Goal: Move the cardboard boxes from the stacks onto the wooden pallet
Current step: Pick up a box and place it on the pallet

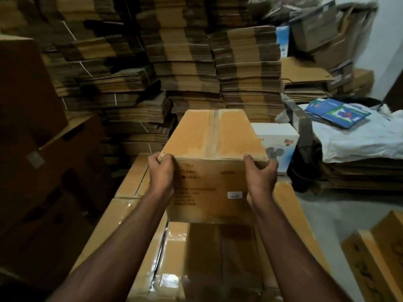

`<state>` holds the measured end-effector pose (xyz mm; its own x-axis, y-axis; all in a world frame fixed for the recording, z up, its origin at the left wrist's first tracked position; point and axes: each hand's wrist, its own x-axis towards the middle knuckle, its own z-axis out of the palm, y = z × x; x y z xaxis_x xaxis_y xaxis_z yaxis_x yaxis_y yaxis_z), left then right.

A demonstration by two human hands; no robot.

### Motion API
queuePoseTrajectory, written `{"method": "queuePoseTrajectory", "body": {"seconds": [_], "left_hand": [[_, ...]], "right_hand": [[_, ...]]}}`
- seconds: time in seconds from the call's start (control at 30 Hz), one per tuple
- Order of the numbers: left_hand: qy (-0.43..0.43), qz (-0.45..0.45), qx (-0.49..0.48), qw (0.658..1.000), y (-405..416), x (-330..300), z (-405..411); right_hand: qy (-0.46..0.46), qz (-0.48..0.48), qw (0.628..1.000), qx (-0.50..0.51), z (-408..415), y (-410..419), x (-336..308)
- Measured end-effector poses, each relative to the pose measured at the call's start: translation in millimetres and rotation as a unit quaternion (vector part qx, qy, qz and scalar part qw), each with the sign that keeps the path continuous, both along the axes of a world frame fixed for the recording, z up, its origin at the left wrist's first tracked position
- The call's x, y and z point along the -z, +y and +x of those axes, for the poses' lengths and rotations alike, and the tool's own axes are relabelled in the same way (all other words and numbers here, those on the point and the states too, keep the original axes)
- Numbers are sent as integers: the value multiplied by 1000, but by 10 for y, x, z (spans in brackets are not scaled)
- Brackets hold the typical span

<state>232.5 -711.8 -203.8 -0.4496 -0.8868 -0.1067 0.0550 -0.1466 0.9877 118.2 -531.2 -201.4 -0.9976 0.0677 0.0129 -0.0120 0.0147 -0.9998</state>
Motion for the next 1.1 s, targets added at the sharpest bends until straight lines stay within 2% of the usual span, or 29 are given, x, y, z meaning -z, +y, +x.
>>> {"method": "queuePoseTrajectory", "body": {"seconds": [0.3, 0.63, 1.1], "left_hand": [[1, 21, -13, 1000, -985, -33, 307], [-7, 35, 41, 999, -1949, 56, 929], [-16, 65, 73, 995, -2783, 644, 1275]], "right_hand": [[-21, 5, 1000, -19, 299, -1021, 4], [-20, 27, 999, 6, 943, -1862, 116], [-107, 72, 991, 16, 1227, -2716, 684]]}}
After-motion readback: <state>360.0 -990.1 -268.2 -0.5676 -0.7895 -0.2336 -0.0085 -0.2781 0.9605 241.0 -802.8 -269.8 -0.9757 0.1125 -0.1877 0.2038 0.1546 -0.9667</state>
